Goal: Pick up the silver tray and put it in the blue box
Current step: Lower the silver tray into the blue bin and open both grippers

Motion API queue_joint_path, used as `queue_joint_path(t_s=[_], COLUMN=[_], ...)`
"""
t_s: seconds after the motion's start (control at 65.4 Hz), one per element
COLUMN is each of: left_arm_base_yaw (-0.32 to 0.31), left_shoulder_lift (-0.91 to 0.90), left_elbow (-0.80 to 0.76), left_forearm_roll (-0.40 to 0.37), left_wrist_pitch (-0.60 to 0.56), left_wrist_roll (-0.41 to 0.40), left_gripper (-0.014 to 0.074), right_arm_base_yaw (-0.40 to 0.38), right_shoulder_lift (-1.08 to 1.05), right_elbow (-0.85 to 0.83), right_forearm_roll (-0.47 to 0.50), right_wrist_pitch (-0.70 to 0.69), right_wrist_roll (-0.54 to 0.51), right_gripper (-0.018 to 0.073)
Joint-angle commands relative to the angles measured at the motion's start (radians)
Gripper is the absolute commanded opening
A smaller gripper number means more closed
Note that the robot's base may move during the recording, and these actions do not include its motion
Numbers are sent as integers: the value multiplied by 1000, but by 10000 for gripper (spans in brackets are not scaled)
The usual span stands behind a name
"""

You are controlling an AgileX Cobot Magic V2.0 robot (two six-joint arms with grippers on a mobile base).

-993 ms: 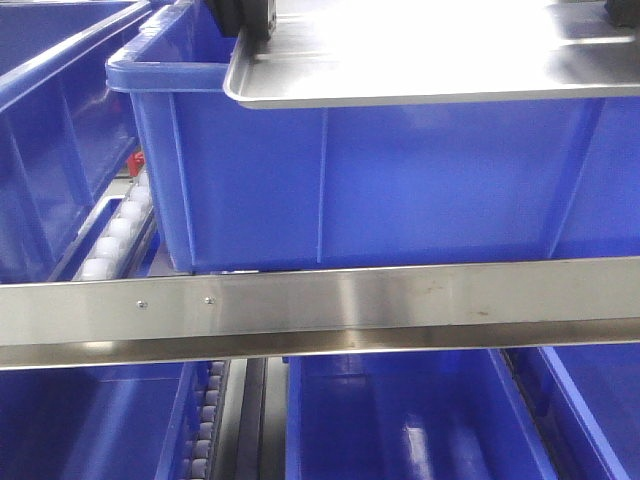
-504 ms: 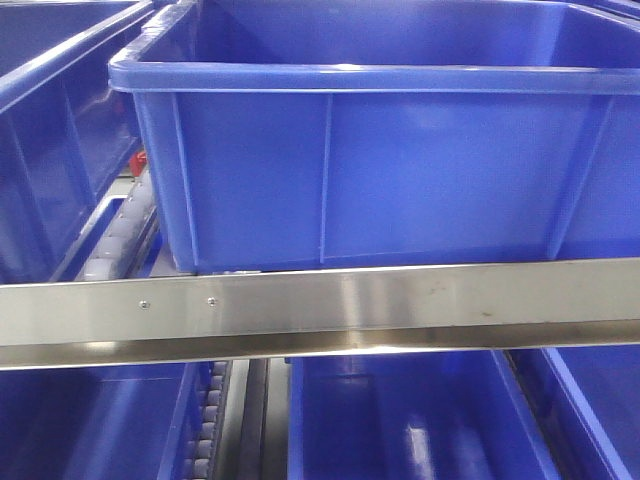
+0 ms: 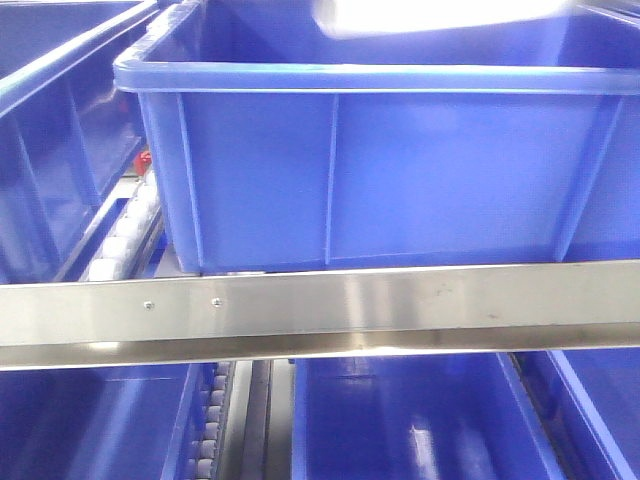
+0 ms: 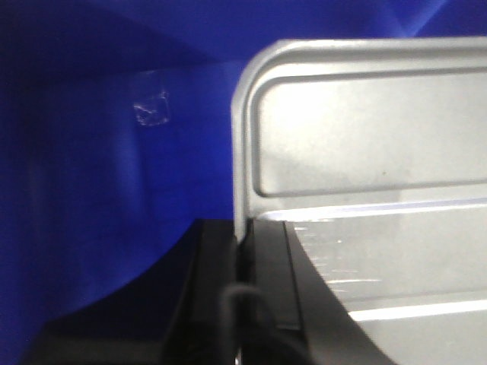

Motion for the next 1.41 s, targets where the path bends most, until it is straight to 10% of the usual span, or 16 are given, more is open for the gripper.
queue_joint_path(t_s=[0.0,0.611,0.993,1.39], left_arm_base_yaw=[-8,66,72,59], left_shoulder_lift=[-15,140,140,94], left_elbow=[-65,-108,-108,-266], left_forearm_roll=[-2,-48,-85,-69], left_wrist_pitch=[-121,-168,-171,11], left_wrist_roll=[15,28,49,134], left_gripper=[-105,-72,383,378], right_arm_base_yaw=[-7,-28,-28,-28], right_shoulder_lift=[2,193,185,52], right_elbow=[-43,-43,-43,-43], right_forearm_roll=[16,5,5,15], right_wrist_pitch=[-120,-219,-208,-168], right_wrist_roll=[-30,-30,-30,-30], right_gripper=[59,66,619,623])
